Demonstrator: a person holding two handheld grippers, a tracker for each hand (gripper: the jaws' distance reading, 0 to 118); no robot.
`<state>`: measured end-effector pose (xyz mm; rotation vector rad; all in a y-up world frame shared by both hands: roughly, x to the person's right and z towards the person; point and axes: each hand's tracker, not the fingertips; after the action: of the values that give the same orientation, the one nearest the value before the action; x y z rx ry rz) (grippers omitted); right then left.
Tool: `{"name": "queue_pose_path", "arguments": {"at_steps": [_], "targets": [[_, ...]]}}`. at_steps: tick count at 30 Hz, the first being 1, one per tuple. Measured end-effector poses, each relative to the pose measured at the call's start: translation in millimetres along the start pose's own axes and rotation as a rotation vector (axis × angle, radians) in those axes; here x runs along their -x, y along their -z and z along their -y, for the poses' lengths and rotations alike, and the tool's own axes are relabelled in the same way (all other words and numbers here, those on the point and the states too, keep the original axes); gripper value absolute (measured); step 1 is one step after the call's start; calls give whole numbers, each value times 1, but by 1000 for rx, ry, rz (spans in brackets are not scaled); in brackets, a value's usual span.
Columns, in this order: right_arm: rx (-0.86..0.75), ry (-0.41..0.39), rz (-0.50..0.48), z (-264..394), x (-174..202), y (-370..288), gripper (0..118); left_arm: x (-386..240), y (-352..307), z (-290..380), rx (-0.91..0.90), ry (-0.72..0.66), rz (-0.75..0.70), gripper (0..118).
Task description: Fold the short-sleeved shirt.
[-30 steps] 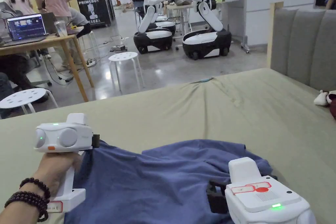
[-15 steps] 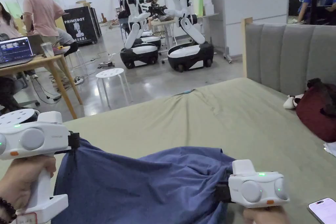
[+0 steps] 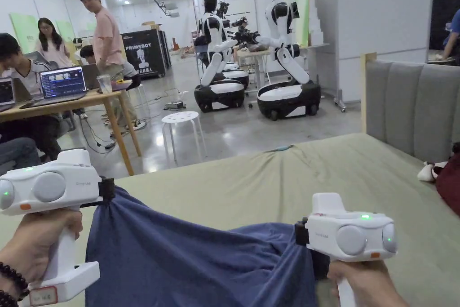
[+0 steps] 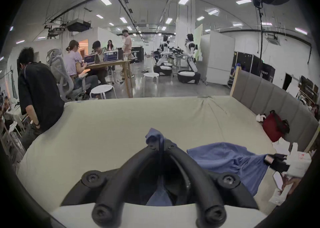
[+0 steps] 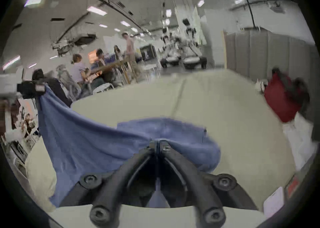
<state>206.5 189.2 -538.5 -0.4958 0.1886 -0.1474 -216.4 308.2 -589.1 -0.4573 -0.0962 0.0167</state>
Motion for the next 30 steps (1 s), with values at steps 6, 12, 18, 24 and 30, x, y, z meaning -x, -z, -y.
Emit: {"name": "queue_pose_path", "arguments": {"at_steps": [6, 12, 18, 24, 30], "targets": [[-204, -136, 35, -122, 34, -26, 2, 30, -38, -41, -149, -45, -22, 2], [-306, -191, 122, -247, 34, -43, 2, 78, -74, -97, -253, -99, -114, 2], [-413, -199, 171, -322, 51, -70, 2, 99, -83, -148, -326, -176, -155, 2], [-476, -218, 225, -339, 68, -75, 2, 83, -73, -165, -344, -170, -149, 2], [-435, -226, 218, -302, 55, -54, 2, 74, -55, -129, -328, -152, -115, 2]]}}
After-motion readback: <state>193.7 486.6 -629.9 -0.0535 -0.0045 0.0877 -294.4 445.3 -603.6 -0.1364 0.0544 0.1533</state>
